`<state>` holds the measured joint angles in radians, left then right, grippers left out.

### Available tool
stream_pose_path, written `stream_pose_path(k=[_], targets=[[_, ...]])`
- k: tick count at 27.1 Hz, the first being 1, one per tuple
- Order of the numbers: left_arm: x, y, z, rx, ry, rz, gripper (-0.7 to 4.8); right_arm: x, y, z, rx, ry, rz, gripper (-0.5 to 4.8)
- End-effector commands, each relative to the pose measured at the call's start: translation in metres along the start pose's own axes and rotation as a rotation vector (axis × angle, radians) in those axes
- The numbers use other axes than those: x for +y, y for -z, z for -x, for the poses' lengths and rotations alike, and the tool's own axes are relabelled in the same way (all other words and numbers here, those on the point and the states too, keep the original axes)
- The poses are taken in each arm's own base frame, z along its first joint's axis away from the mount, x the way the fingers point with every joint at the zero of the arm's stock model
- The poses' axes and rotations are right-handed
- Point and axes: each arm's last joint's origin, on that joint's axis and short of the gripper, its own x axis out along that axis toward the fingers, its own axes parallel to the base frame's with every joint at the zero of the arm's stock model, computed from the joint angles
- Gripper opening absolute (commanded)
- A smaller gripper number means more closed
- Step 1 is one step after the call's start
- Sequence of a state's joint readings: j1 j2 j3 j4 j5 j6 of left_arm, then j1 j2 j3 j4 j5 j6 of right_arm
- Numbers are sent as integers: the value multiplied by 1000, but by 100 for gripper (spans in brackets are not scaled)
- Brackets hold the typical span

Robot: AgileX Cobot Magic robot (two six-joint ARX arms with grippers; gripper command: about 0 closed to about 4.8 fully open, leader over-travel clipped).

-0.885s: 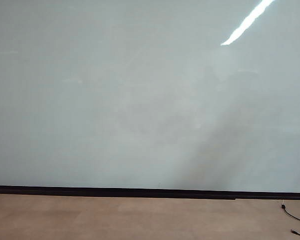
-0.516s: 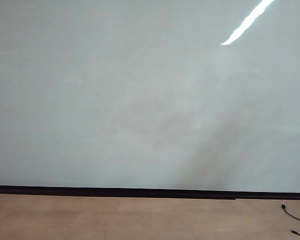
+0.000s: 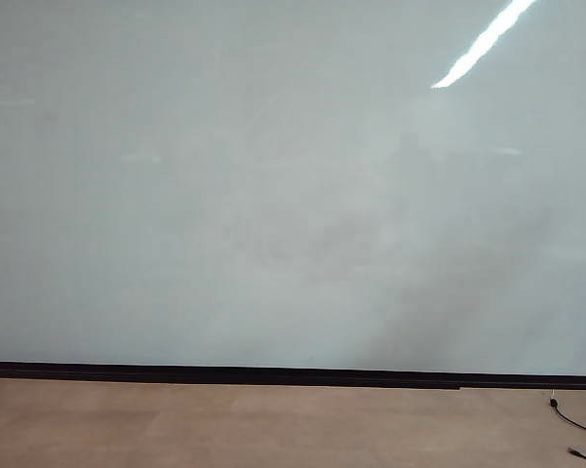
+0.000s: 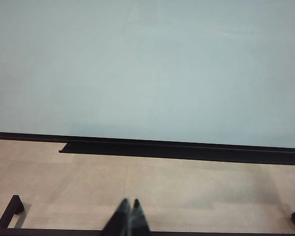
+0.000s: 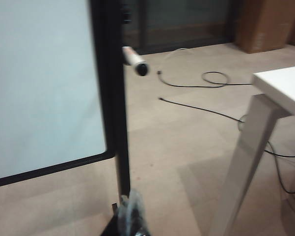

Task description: Pick up the pen on the shelf to the right of the whiteboard and write the letter Z.

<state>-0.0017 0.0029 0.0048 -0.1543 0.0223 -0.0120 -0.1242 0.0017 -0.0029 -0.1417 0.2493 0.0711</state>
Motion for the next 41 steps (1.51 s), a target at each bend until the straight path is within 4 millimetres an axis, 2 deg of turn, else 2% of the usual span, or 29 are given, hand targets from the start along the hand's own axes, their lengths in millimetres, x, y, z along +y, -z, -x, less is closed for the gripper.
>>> stream_pose_path(k=[1, 2, 3, 4, 5, 11, 12, 14, 21, 23, 29, 38, 41], targets=[[0, -1, 0, -7, 1, -4, -5, 0, -3, 0, -17, 1, -4, 0], [0, -1, 0, -7, 1, -4, -4, 0, -3, 0, -18, -10, -4, 8], [0, -1, 0, -7, 1, -4, -5, 1, -5, 1, -41, -19, -9, 100], [0, -1, 0, -7, 1, -4, -5, 1, -9, 1, -73, -21, -17, 221], [0, -1, 0, -7, 1, -4, -5, 1, -10, 1, -90, -21, -20, 268], [0, -1, 0, -7, 1, -4, -5, 1, -13, 1, -121, -24, -24, 289], [0, -1, 0, -7, 1, -4, -4, 1, -13, 1, -120, -25, -24, 315], [0, -1, 0, -7, 1, -4, -4, 1, -13, 1, -121, -23, -24, 447], [0, -1, 0, -7, 1, -4, -5, 1, -13, 1, -122, -20, -7, 453], [0, -1, 0, -7, 1, -4, -4, 1, -13, 1, -122, -19, -7, 479], [0, -1, 0, -7, 0, -4, -4, 0, -14, 1, -125, 19, -3, 479], [0, -1, 0, -7, 1, -4, -5, -1, -18, 2, -173, 66, 66, 479], [0, -1, 0, -7, 1, -4, -4, -1, -26, 4, -252, 78, 167, 479]])
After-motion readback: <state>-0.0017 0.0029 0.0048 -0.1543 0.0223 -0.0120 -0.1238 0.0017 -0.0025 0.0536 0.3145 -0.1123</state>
